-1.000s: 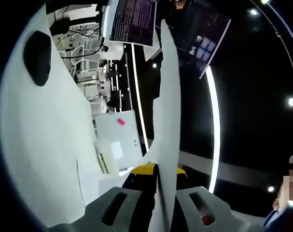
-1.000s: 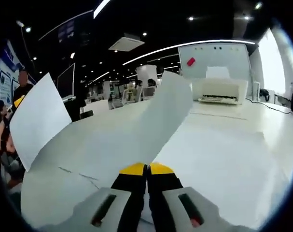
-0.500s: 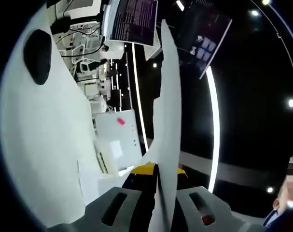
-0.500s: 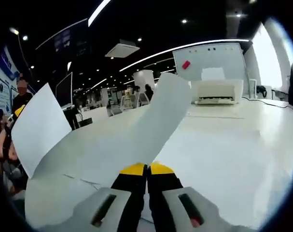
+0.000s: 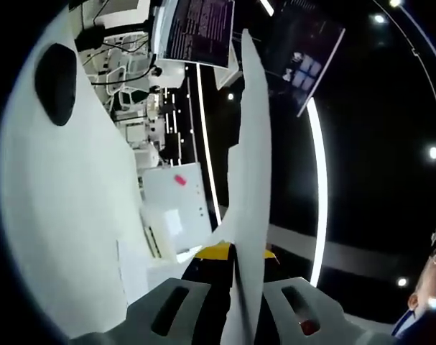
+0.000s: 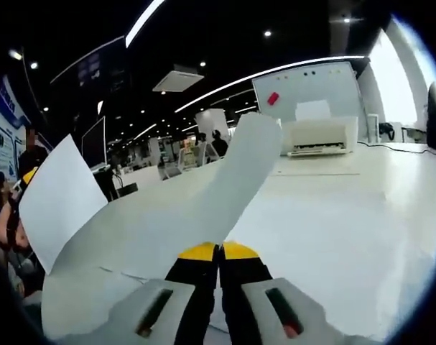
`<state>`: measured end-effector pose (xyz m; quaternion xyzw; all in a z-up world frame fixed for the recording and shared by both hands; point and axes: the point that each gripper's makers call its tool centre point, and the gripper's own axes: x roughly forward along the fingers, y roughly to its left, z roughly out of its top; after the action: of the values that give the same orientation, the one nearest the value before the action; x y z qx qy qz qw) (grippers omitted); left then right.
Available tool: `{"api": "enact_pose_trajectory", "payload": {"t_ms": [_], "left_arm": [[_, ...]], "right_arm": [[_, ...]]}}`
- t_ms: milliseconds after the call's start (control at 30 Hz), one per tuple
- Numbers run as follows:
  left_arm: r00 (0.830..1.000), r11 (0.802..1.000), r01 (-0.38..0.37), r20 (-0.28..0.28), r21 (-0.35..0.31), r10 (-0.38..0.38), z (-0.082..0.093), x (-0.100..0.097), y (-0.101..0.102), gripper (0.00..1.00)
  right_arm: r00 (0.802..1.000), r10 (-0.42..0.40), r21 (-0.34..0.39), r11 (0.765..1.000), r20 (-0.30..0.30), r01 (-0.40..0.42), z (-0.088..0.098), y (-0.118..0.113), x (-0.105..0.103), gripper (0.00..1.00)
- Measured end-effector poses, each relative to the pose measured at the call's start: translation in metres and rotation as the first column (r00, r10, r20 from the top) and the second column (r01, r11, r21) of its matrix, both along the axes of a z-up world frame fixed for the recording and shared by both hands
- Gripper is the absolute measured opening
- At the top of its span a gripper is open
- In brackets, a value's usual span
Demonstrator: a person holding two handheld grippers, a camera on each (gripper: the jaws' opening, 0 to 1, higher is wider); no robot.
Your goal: Organize the stack of printing papers by aligning and flattening the scattered papers on the table
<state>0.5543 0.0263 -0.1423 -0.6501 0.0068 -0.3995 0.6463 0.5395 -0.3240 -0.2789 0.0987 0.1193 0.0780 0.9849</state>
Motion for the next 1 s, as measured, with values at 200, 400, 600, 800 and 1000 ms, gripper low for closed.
{"api": "enact_pose_trajectory", "payload": {"t_ms": [200, 400, 600, 800, 1000], "left_arm": [[1.0, 1.0, -0.004, 0.001, 0.0, 0.004, 0.0, 0.0, 0.002, 0.06], [1.0, 1.0, -0.009, 0.002, 0.0, 0.009, 0.0, 0.002, 0.005, 0.06], [1.0, 1.0, -0.012, -0.001, 0.005, 0.012, -0.003, 0.004, 0.005, 0.06], [1.0, 1.0, -0.021, -0.004, 0.012, 0.021, -0.004, 0.004, 0.007, 0.06], [1.0, 0.999, -0.028, -0.006, 0.019, 0.028, -0.004, 0.005, 0.008, 0.06]], "right_arm": [[1.0, -0.001, 0.008, 1.0, 0.006, 0.001, 0.001, 0.003, -0.003, 0.0], [1.0, -0.008, 0.026, 1.0, 0.021, 0.008, 0.005, 0.004, -0.005, 0.0], [0.999, -0.017, 0.062, 0.998, 0.033, 0.015, 0.009, 0.003, -0.008, 0.0], [0.999, -0.016, 0.069, 0.998, 0.039, 0.013, 0.011, 0.001, -0.007, 0.0], [0.998, -0.024, 0.101, 0.995, 0.06, 0.018, 0.017, -0.009, -0.004, 0.0]]}}
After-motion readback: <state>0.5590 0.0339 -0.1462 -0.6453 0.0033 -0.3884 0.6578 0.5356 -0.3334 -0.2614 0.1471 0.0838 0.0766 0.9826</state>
